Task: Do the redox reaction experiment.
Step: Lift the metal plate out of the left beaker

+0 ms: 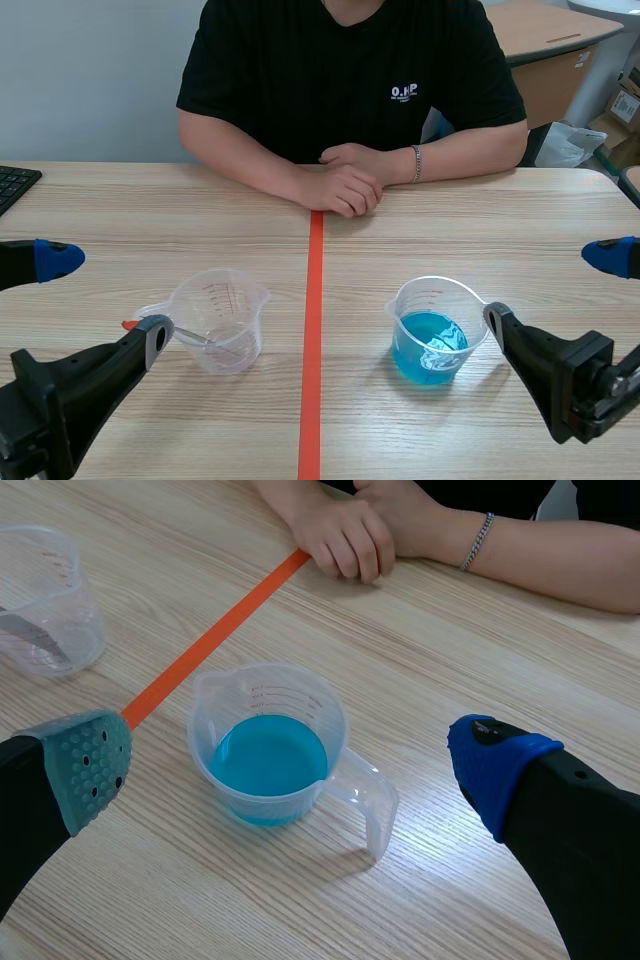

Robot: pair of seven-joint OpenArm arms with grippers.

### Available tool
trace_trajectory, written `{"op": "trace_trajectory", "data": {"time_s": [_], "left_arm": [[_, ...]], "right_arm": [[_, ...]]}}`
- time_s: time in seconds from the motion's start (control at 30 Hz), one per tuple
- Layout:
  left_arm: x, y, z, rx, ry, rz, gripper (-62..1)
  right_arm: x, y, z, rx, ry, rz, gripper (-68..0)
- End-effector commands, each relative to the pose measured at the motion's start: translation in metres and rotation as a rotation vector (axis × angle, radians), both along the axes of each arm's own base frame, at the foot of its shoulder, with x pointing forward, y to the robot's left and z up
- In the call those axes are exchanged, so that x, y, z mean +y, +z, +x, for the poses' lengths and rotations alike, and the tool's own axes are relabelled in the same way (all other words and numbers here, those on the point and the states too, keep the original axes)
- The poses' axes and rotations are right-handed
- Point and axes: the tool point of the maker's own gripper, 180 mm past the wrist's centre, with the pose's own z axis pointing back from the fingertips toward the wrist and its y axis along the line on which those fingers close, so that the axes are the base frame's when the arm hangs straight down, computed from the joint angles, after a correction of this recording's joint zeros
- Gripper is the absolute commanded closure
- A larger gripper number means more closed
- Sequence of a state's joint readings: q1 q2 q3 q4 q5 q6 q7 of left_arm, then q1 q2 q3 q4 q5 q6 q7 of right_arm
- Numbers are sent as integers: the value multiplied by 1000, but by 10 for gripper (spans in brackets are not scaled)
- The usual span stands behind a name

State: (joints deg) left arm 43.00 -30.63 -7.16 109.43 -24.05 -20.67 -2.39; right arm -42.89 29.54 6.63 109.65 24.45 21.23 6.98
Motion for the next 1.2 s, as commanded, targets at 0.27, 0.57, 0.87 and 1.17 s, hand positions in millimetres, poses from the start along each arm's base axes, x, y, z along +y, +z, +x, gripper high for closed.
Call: {"op": "trace_trajectory", "data": {"time_s": [0.27, 0.57, 0.87, 1.17], "left_arm": [[-4, 9, 2, -28, -4, -23, -623], [3, 6, -2, -28, 12, 5, -623], [29, -13, -29, 52, 46, 91, -623], [64, -54, -76, 234, 126, 183, -623]], "right_arm": [[0, 8, 2, -26, 5, 1, -679], [0, 6, 1, -27, 13, -25, -679], [0, 5, 1, -28, 16, -34, -679], [0, 5, 1, -28, 16, -34, -679]]}}
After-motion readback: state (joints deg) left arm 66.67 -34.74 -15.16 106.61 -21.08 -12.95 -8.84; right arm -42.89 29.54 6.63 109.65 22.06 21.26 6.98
